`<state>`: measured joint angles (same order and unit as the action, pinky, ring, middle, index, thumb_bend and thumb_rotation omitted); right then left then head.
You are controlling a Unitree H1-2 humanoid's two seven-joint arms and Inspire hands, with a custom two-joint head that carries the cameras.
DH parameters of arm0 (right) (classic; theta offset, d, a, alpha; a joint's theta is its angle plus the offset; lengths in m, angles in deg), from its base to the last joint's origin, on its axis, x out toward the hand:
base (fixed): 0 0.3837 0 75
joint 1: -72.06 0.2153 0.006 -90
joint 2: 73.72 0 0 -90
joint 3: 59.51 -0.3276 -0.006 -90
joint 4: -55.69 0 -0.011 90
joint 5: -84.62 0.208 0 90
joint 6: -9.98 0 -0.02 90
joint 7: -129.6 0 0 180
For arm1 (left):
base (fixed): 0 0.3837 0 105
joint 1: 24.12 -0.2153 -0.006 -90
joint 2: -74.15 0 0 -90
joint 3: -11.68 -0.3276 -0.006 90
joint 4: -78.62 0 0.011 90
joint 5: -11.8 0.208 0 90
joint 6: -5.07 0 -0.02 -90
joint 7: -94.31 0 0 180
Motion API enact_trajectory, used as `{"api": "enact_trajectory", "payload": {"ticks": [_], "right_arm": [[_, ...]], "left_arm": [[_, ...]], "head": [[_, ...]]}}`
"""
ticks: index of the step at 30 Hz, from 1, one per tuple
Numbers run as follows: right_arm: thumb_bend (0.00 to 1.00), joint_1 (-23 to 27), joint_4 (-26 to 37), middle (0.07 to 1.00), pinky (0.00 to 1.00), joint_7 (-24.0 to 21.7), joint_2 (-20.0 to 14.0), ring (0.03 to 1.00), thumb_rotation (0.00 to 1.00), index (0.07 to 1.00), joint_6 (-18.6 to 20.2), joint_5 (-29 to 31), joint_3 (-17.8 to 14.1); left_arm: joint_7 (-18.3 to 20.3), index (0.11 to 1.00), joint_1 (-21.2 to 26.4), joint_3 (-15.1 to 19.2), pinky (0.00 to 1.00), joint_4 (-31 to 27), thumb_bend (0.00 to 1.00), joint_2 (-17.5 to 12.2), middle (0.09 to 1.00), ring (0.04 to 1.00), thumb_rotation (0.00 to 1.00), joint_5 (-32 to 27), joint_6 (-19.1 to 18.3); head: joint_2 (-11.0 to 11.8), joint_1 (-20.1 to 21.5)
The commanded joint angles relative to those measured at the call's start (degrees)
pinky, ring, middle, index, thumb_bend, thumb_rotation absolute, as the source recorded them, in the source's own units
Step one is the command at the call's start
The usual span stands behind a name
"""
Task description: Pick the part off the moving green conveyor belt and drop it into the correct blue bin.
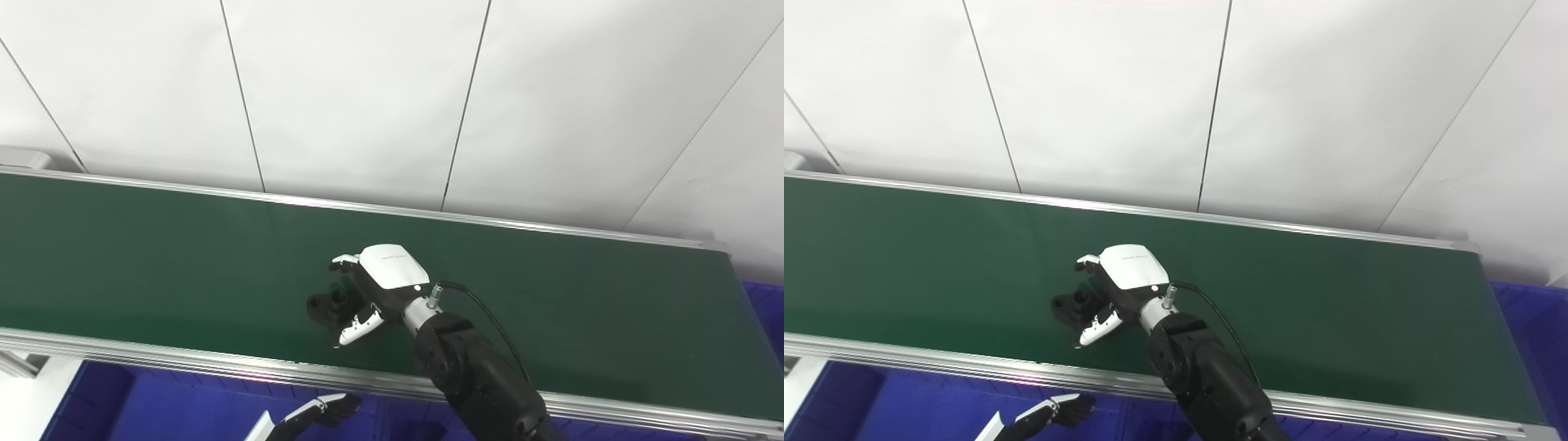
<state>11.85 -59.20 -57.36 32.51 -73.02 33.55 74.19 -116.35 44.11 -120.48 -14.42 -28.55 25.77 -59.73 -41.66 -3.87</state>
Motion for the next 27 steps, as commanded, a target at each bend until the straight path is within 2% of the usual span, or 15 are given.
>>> {"api": "enact_trajectory", "payload": {"ticks": [1,7,11,12,17,18,19,21,27], "right_arm": [[0.79,1.10,-0.76,0.750,0.65,-0.16,-0.08,0.715,0.28,0.803,-2.63,-0.31,0.74],[0.75,0.56,-0.91,0.709,0.57,-1.93,-1.28,0.668,0.23,0.783,-2.82,-0.13,1.59],[0.69,-0.37,-0.12,0.673,0.48,-3.26,-2.23,0.593,0.19,0.753,-3.18,-0.20,2.49],[0.66,-0.81,0.11,0.651,0.44,-3.12,-2.49,0.549,0.18,0.744,-3.57,-0.19,2.71],[0.59,-2.65,1.73,0.599,0.37,-3.19,-3.54,0.476,0.11,0.722,-4.29,0.09,3.94],[0.57,-2.97,2.07,0.533,0.34,-3.18,-3.63,0.436,0.04,0.701,-4.21,0.29,3.99],[0.55,-3.38,2.18,0.503,0.31,-3.00,-3.72,0.395,0.02,0.623,-4.46,0.62,3.97],[0.53,-3.88,1.95,0.484,0.27,-2.67,-3.76,0.345,0.00,0.521,-5.33,1.05,3.87],[0.53,-4.19,-0.26,0.480,0.29,0.07,-3.94,0.371,0.00,0.493,-9.40,1.04,4.65]], "left_arm": [[-0.45,0.794,-0.52,0.53,0.70,-1.36,0.79,-0.34,0.777,0.753,0.60,0.91,1.71],[0.54,0.799,-0.96,0.95,0.71,-2.33,0.79,-0.26,0.782,0.758,0.60,0.62,1.70],[0.73,0.796,-1.36,1.30,0.70,-2.93,0.79,0.13,0.780,0.753,0.59,0.32,1.72],[0.77,0.797,-1.48,1.44,0.70,-3.03,0.79,0.26,0.781,0.752,0.59,0.54,1.72],[1.66,0.799,-2.20,2.36,0.72,-3.88,0.79,0.70,0.784,0.763,0.60,0.63,1.71],[1.77,0.797,-2.34,2.56,0.72,-4.00,0.78,0.80,0.782,0.762,0.60,0.73,1.71],[1.87,0.797,-2.46,2.74,0.72,-4.11,0.78,0.84,0.781,0.761,0.60,0.85,1.71],[2.08,0.797,-2.69,3.08,0.72,-4.38,0.77,0.85,0.781,0.761,0.59,1.01,1.71],[2.47,0.794,-3.35,4.26,0.73,-4.99,0.77,1.10,0.780,0.761,0.61,1.62,1.71]], "head": [[-0.04,-0.08],[-1.15,-0.24],[-2.04,-0.50],[-2.16,-0.56],[-3.17,-0.70],[-3.17,-0.70],[-3.31,-0.70],[-3.67,-0.73],[-4.32,-0.75]]}}
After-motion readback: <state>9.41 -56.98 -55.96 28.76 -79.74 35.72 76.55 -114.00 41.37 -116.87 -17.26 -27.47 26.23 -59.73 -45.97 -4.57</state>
